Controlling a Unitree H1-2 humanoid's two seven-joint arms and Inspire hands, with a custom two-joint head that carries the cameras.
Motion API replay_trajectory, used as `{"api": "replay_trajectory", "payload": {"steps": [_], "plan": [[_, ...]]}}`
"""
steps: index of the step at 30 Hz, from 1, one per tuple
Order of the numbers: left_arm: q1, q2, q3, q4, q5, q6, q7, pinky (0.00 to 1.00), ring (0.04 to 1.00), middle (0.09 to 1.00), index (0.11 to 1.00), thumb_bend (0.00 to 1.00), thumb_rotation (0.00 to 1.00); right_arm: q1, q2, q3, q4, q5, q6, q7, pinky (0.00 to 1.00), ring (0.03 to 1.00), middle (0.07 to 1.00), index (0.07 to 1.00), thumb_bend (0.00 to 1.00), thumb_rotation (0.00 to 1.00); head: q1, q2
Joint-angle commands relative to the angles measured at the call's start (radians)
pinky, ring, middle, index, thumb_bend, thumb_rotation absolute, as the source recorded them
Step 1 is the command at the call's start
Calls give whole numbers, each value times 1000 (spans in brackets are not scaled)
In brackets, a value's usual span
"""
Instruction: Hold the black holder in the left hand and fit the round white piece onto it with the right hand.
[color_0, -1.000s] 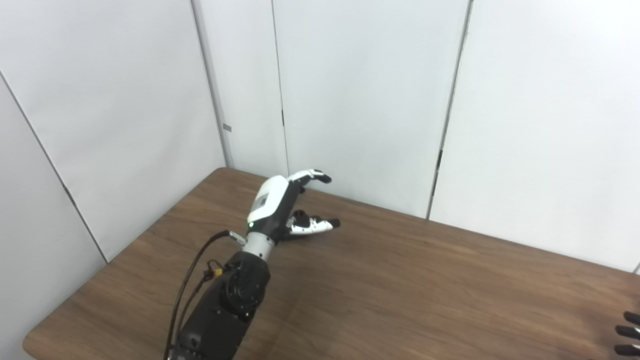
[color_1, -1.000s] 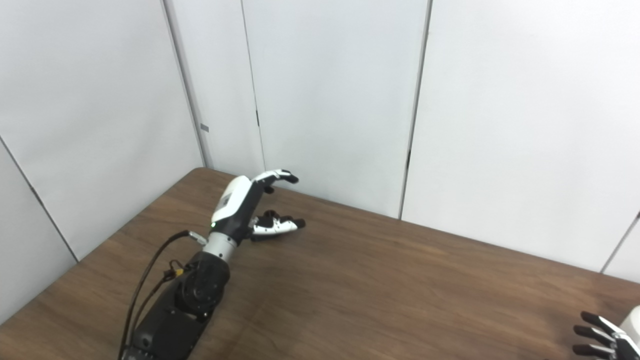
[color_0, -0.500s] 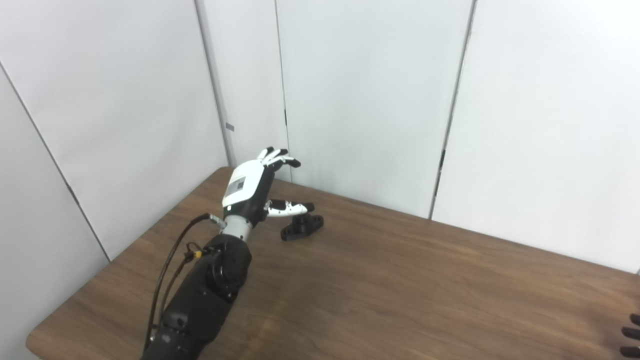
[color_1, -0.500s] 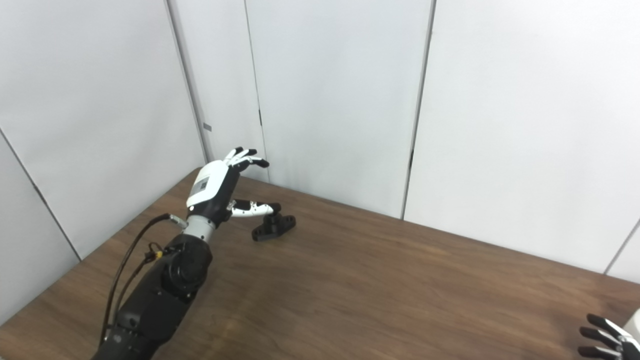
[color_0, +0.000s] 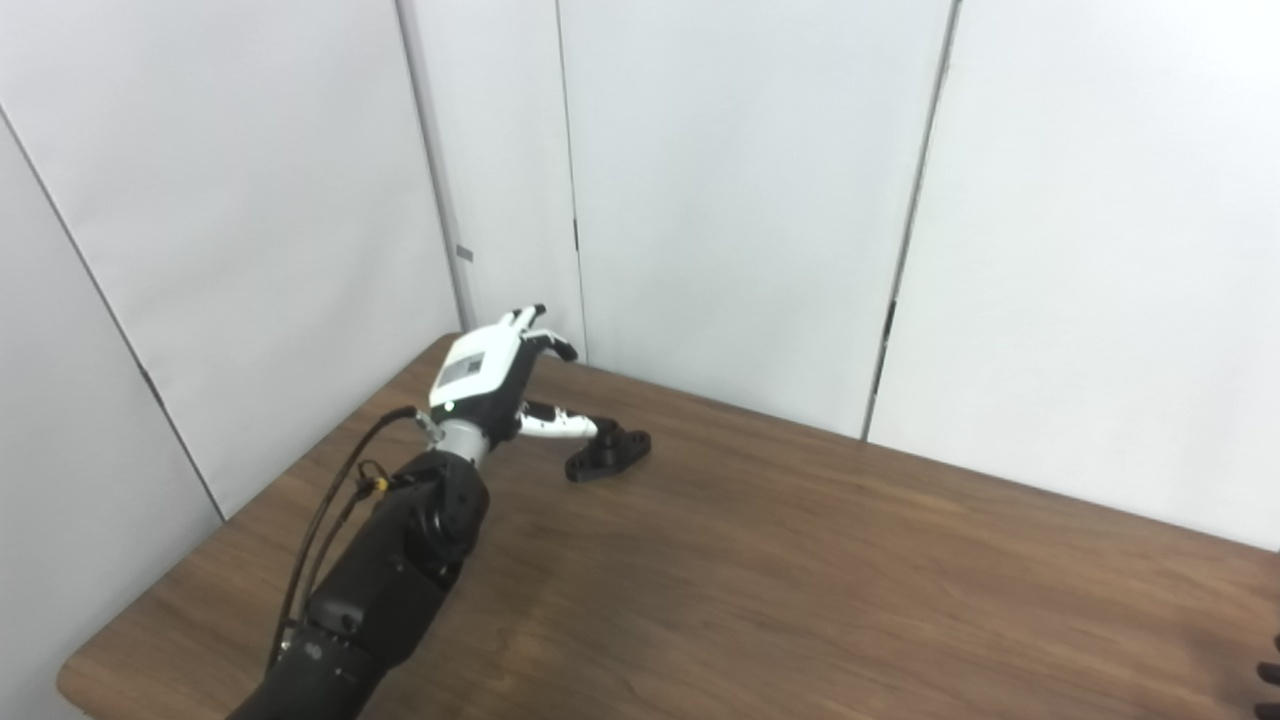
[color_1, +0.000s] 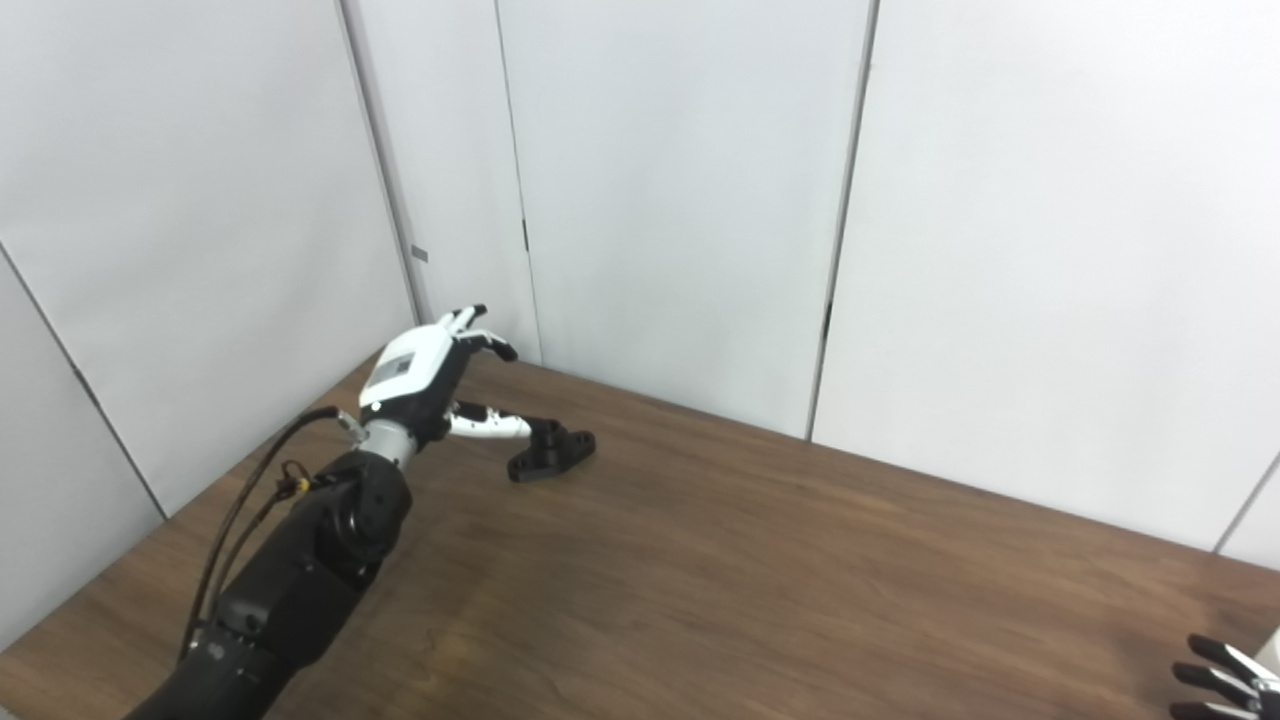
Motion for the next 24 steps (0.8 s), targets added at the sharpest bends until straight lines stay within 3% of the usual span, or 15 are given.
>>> {"api": "replay_trajectory", "payload": {"steps": [1,12,21,24], "plan": [[-37,44,0,-6,15,7,7,982,1000,999,708,1000,478,-31,-15,-11,-42,4,-6,-2,484,597,703,764,509,87,1,2],[-67,54,-60,109,37,-7,32,972,1000,1000,738,1000,642,-25,-16,-13,-46,1,-9,3,478,591,704,767,504,95,-2,11],[-75,47,-79,151,12,8,16,999,1000,1000,721,1000,536,-17,-15,-16,-52,4,-5,4,463,580,697,762,510,149,-4,15],[-83,50,-91,179,21,4,23,1000,1000,1000,720,1000,548,-16,-14,-16,-54,5,-4,5,457,572,694,762,510,138,-5,16]]}}
